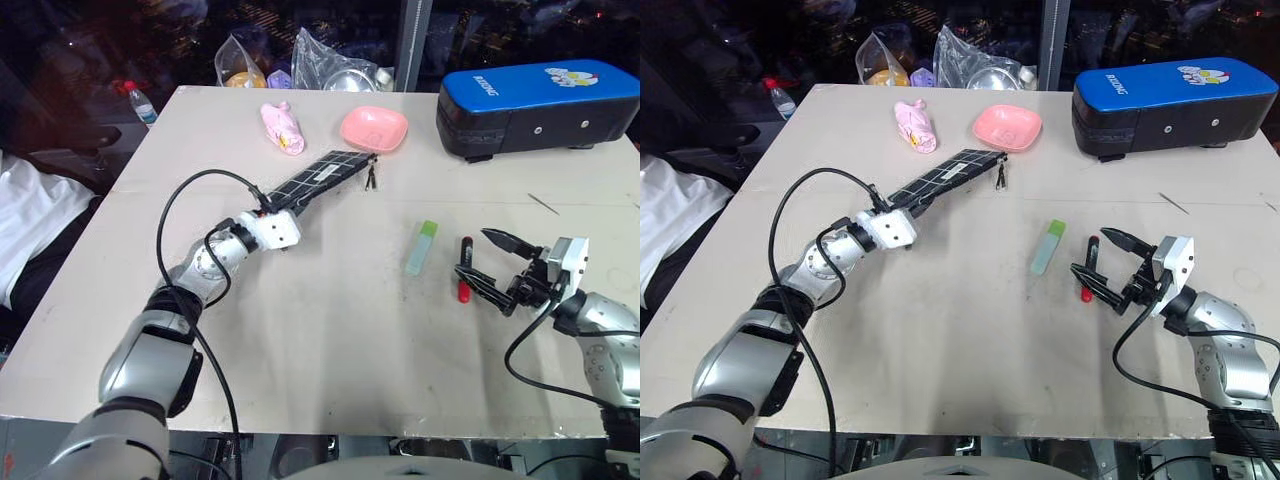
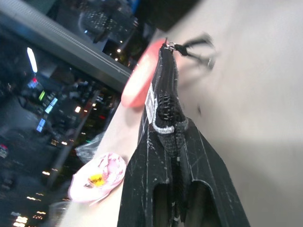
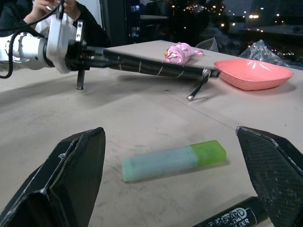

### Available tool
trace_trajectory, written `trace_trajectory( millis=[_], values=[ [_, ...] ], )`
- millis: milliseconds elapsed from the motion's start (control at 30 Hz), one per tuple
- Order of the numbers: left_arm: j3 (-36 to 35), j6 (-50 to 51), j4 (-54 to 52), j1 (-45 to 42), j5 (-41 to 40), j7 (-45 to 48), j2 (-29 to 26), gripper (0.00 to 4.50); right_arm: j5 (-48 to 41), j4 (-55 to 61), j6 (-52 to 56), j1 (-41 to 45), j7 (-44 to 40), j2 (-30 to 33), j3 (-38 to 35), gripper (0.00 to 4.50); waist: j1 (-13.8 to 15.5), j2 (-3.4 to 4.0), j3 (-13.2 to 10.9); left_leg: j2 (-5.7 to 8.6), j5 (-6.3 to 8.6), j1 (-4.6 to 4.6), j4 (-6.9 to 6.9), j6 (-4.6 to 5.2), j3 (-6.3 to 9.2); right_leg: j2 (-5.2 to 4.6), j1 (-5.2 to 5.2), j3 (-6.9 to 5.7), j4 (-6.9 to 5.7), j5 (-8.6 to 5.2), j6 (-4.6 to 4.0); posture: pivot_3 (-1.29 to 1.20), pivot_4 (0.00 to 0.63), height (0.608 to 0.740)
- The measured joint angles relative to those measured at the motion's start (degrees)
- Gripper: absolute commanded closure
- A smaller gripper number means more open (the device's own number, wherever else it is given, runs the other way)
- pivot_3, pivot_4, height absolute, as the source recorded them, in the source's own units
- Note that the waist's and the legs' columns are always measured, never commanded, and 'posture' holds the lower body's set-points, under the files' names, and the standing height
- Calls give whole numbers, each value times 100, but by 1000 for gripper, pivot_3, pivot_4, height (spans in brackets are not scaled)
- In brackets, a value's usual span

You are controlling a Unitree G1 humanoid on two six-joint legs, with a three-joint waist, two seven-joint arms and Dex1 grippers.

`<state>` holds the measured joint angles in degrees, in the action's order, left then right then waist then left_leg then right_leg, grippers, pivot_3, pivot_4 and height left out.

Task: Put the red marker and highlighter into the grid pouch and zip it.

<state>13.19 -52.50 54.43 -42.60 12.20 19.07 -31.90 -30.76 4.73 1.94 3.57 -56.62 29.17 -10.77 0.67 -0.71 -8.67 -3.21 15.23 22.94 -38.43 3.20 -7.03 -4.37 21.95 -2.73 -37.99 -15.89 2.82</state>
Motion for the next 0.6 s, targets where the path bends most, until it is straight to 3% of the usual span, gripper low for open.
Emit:
trace_trajectory(
  millis=[133, 233, 433, 600],
  values=[
    [-175, 938, -1482, 596, -1275, 1054, 238, 4479, 113, 271, 490, 229, 559, -130, 239, 0, -52, 1, 0, -4, -3, -3, -2, -5, -1, 2, 0, 8, -5, 0, 0, 0, 150, 740],
    [-209, 1744, -2530, 1051, -1763, 1440, 322, 4479, 423, 341, 834, 515, 1107, -252, 504, 0, -95, 1, 0, -4, -6, -3, -3, -10, 2, 10, 0, 11, -6, 0, 0, 0, 150, 740],
    [-363, 2870, -3949, 1513, -1960, 1499, 489, 4479, 1043, 4, 1588, 1643, 2246, -612, 819, 0, -130, 2, 1, -4, -11, -3, -2, -18, 10, 21, 0, 19, -8, 0, -2, 0, 150, 740],
    [-388, 3246, -4372, 1826, -1913, 1503, 582, 4479, 1052, -444, 2087, 2198, 2559, -868, 831, 0, -123, 2, 0, -6, -11, -2, 1, -19, 8, 23, 0, 19, -1, 0, -2, 0, 150, 740]
  ],
)
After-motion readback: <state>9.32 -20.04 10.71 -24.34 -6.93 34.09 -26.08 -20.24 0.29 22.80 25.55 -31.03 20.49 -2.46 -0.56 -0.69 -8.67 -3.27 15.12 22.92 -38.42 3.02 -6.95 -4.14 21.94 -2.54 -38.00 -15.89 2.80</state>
